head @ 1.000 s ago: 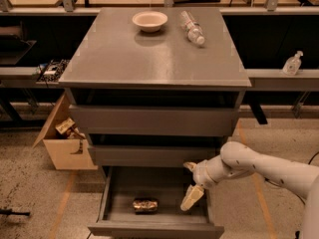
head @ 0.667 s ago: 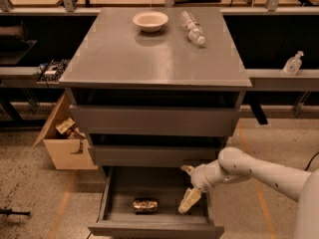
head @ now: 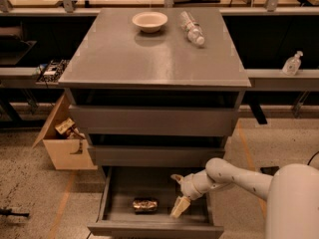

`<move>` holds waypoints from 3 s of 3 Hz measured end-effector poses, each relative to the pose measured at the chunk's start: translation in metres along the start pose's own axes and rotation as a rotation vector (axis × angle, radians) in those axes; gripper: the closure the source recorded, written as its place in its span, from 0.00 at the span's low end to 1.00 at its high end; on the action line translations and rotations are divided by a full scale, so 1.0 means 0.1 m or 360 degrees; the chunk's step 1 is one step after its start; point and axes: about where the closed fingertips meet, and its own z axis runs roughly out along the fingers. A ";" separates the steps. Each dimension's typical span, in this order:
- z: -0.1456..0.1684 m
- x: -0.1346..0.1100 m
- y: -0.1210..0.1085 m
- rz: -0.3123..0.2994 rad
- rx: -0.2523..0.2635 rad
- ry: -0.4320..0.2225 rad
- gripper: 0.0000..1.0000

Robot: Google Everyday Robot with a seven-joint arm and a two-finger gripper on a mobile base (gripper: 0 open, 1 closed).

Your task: Pick orange can from bottom drawer and place on counter

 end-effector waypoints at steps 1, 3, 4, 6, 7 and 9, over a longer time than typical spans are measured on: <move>0.01 0.00 0.00 0.0001 -0.0002 -0.0001 0.00; 0.35 0.19 -0.15 0.0011 -0.0007 0.0091 0.00; 0.61 0.28 -0.32 -0.0012 0.0036 0.0132 0.00; 1.08 0.40 -0.51 -0.0010 0.0056 0.0151 0.00; 1.36 0.40 -0.55 -0.0051 0.0034 0.0152 0.00; 1.83 0.47 -0.64 -0.0064 0.0002 0.0127 0.00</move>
Offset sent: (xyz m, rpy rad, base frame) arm 0.0053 0.0057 -0.0280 -0.0525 0.0101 -0.0090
